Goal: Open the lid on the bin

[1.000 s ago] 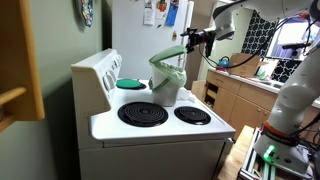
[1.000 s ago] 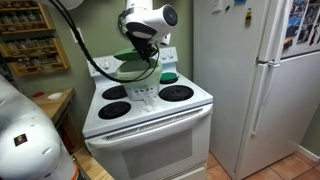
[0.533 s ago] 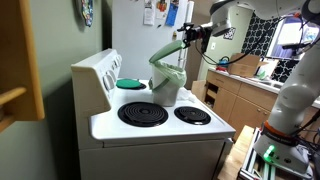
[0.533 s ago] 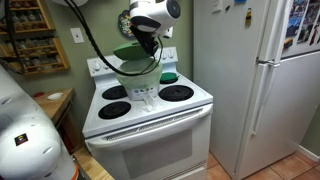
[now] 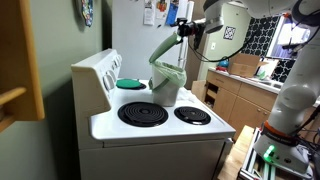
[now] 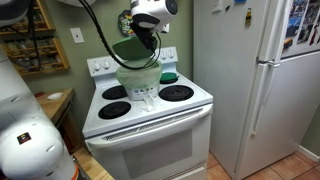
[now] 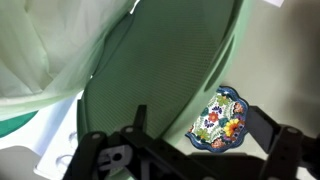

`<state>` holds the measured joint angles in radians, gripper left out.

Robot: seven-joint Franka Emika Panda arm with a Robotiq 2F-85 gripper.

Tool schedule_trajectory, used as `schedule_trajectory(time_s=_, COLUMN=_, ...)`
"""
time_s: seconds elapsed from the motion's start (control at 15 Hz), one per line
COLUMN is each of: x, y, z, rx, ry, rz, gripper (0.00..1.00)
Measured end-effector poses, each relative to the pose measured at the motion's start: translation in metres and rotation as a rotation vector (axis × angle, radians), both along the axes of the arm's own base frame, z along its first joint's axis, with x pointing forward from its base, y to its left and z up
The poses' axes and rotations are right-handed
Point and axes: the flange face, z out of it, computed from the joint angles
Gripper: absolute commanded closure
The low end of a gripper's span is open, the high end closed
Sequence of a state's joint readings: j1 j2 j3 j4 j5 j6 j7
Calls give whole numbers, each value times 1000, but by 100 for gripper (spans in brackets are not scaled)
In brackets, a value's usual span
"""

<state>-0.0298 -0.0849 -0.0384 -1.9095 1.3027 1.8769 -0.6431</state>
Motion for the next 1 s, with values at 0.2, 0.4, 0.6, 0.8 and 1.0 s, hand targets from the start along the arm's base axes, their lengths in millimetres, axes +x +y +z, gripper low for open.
schedule_trajectory(time_s=0.2, x=10, y=8, z=11, rx=-11, ry=-69, rz=17, gripper=0)
schedule_trajectory(time_s=0.4, x=18, y=14, z=21, rx=-6, ry=-139, rz=18, gripper=0)
schedule_trajectory(time_s=0.6, x=25, y=21, z=22, rx=-8, ry=-173, rz=14, gripper=0)
schedule_trajectory(time_s=0.8, x=29, y=28, z=22, rx=-14, ry=-185, rz=21, gripper=0)
schedule_trajectory(time_s=1.0, x=29, y=32, z=24, rx=-25, ry=-191, rz=17, gripper=0)
